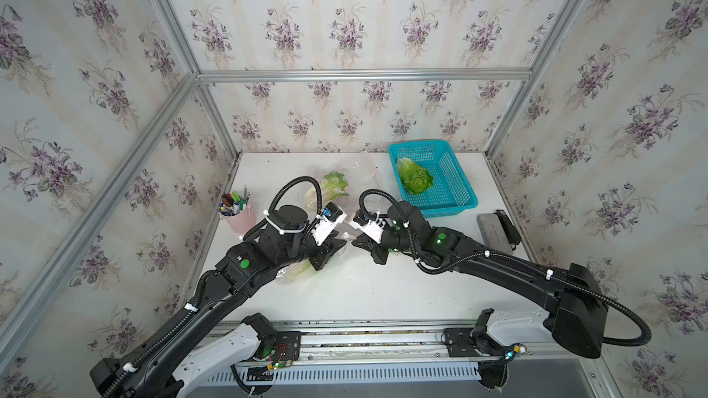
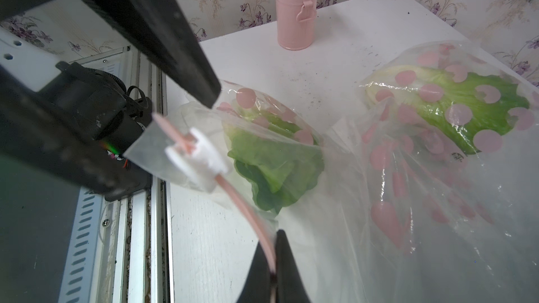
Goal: Open the zip-top bag and take out the chinese cabbages
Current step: Adjust the zipper food storage bag at the center of the board.
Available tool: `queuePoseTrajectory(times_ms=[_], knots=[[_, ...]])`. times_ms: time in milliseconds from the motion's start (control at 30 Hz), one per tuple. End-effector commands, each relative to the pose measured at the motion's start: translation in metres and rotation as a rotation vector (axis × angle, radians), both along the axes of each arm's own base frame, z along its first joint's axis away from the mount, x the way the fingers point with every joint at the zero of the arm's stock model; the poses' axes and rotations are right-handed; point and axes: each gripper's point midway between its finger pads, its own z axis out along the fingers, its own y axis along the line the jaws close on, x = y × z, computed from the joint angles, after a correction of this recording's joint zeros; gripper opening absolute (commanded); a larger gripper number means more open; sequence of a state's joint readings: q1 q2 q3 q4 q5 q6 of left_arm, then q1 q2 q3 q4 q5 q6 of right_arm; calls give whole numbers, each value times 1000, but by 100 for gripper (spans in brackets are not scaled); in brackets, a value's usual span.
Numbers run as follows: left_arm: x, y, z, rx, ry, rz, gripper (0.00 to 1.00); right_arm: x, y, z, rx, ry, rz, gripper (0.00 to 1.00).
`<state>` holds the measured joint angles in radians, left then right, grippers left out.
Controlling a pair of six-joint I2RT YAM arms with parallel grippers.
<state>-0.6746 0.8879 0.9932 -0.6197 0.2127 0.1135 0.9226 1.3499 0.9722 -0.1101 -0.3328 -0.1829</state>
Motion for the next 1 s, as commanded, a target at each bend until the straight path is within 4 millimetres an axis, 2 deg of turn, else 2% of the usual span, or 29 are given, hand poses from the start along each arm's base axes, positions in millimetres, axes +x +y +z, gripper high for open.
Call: queuePoseTrajectory(times_ms=[0, 267, 667, 800, 900, 967], knots=[[3, -4, 7, -21, -19, -5, 35, -1, 3, 4, 17, -10, 18, 0], [9, -9, 7, -30, 0, 0, 25, -2, 3, 0, 7, -3, 20, 0], [8, -8, 11, -36, -7, -6, 17, -3, 0, -4, -7, -6, 20, 0], [7, -10, 9, -40, 2, -18, 12, -3, 0, -5, -9, -6, 18, 0], [6, -11, 8, -40, 7, -22, 0, -3, 0, -4, -6, -13, 18, 0], [6, -11, 7, -40, 8, -22, 0, -2, -1, -5, -5, -24, 16, 0]])
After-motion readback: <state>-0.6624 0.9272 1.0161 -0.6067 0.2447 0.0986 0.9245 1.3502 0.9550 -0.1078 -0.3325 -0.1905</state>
